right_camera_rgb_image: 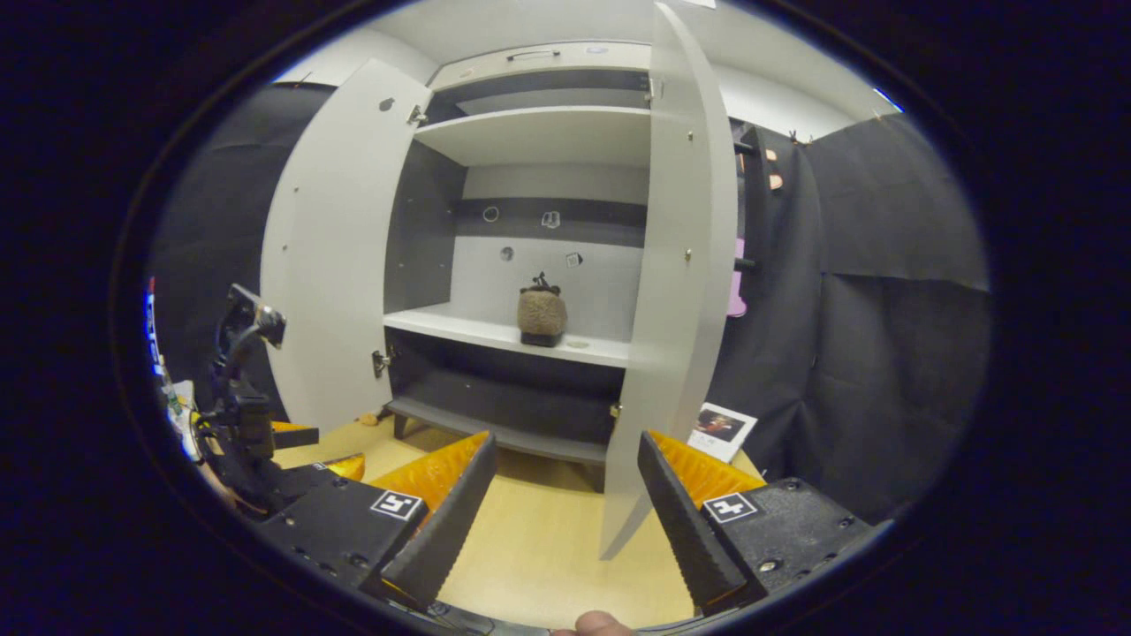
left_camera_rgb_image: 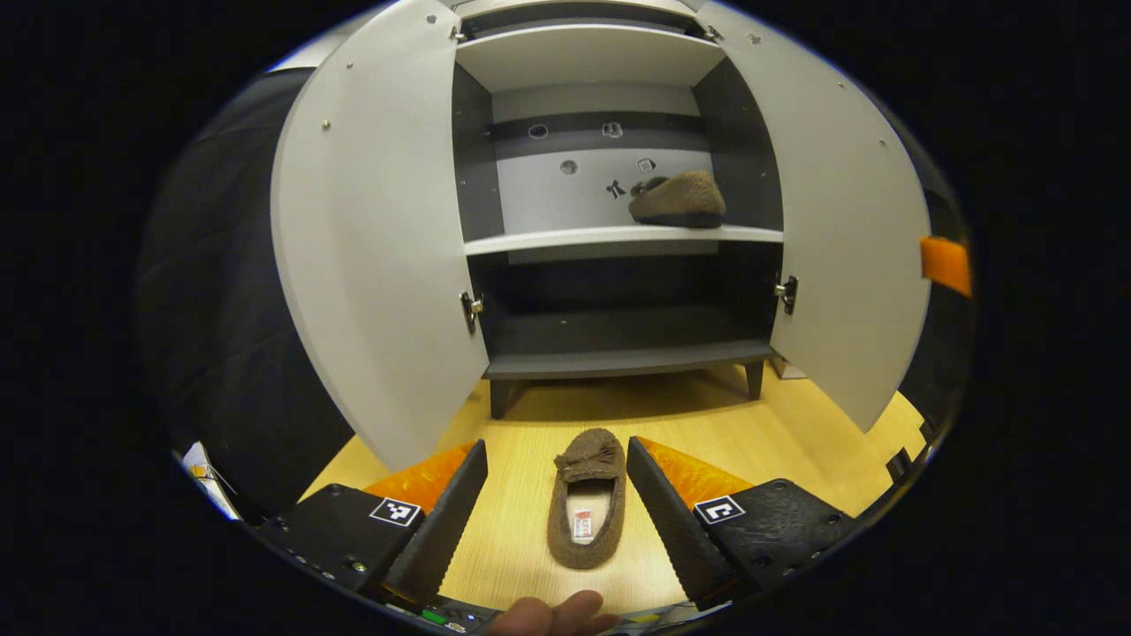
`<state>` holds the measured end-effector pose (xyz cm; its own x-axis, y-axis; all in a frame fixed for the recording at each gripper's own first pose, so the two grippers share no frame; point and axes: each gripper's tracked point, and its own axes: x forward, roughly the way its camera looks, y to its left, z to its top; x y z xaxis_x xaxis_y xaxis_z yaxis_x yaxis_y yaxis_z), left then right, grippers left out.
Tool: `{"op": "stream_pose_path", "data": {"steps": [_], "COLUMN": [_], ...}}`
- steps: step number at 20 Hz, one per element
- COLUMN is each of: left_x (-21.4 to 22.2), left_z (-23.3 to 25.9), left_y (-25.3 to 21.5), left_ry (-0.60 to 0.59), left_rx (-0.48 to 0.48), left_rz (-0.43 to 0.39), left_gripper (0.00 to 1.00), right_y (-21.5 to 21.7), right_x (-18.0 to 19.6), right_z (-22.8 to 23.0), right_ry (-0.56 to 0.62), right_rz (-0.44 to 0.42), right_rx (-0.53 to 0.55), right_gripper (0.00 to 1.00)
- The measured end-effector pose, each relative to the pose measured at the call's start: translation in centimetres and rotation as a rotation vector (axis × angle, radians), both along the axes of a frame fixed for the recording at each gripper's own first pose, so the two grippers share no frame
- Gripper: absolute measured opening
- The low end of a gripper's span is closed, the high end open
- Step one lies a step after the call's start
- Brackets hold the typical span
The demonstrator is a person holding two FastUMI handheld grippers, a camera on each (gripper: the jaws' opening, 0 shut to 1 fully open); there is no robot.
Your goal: Grab one shoe with the right hand and put it into the shoe cabinet, grab the other shoe with the left hand and put it into the shoe cabinet; then close the right door with the right hand and the left door with the left hand.
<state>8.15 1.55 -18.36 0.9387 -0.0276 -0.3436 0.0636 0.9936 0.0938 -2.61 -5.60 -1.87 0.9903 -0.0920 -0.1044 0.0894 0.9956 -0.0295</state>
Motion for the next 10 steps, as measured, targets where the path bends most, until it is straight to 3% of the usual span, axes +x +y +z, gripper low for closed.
{"op": "stream_pose_path", "data": {"steps": [6, 10], "left_x": [3.1, 2.9], "left_z": [-9.1, -6.2], "left_y": [1.4, 1.1], "left_ry": [0.199, 0.219], "left_rx": [-0.064, -0.096], "left_rz": [-0.001, -0.011], "left_gripper": [0.97, 0.93], "right_y": [0.7, 2.4], "right_x": [-0.3, 0.0], "right_z": [0.1, -0.7], "right_ry": [0.099, 0.164], "right_rz": [-0.038, -0.016], "right_rx": [-0.085, -0.073], "right_gripper": [1.0, 1.0]}}
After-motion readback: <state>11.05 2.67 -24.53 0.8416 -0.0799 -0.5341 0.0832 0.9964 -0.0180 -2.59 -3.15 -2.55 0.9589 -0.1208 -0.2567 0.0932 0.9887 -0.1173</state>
